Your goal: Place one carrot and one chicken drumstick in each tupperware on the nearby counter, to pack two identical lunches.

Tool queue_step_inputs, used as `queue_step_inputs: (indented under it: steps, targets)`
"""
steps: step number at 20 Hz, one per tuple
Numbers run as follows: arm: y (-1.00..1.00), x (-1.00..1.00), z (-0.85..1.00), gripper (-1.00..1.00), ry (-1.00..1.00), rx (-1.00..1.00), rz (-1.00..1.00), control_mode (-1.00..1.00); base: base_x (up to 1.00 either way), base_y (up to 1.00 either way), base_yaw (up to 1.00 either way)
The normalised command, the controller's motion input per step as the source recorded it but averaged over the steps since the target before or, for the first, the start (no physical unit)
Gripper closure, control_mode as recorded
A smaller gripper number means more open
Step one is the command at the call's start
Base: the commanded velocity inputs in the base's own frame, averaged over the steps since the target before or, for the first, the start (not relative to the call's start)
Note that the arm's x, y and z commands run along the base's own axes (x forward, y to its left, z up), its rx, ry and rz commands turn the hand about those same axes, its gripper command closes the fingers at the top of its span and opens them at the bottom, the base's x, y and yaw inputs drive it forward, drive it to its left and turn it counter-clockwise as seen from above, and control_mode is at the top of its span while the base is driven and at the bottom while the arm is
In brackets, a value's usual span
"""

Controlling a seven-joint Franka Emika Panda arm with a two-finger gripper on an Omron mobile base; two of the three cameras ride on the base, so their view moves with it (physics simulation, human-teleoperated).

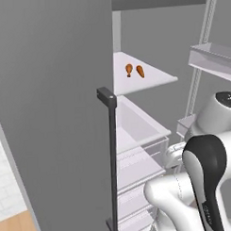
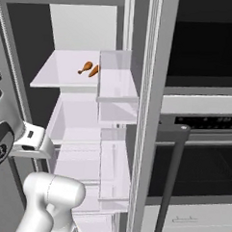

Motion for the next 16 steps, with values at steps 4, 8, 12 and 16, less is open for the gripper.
queue_step_inputs:
  steps: [4, 8, 12, 16]
  targets:
    - [0.0, 0.0, 0.0, -1.0, 0.0, 0.0, 0.0, 1.0, 0.66, -0.41, -0.05]
    - [0.0, 0.0, 0.0, -1.0, 0.0, 0.0, 0.0, 1.0, 0.84, -0.14, -0.03]
    - [0.0, 0.0, 0.0, -1.0, 0.0, 0.0, 0.0, 1.0, 0.4, 0.0, -0.02]
    - [0.0, 0.0, 0.0, -1.0, 0.0, 0.0, 0.0, 1.0, 0.0, 0.0, 0.0]
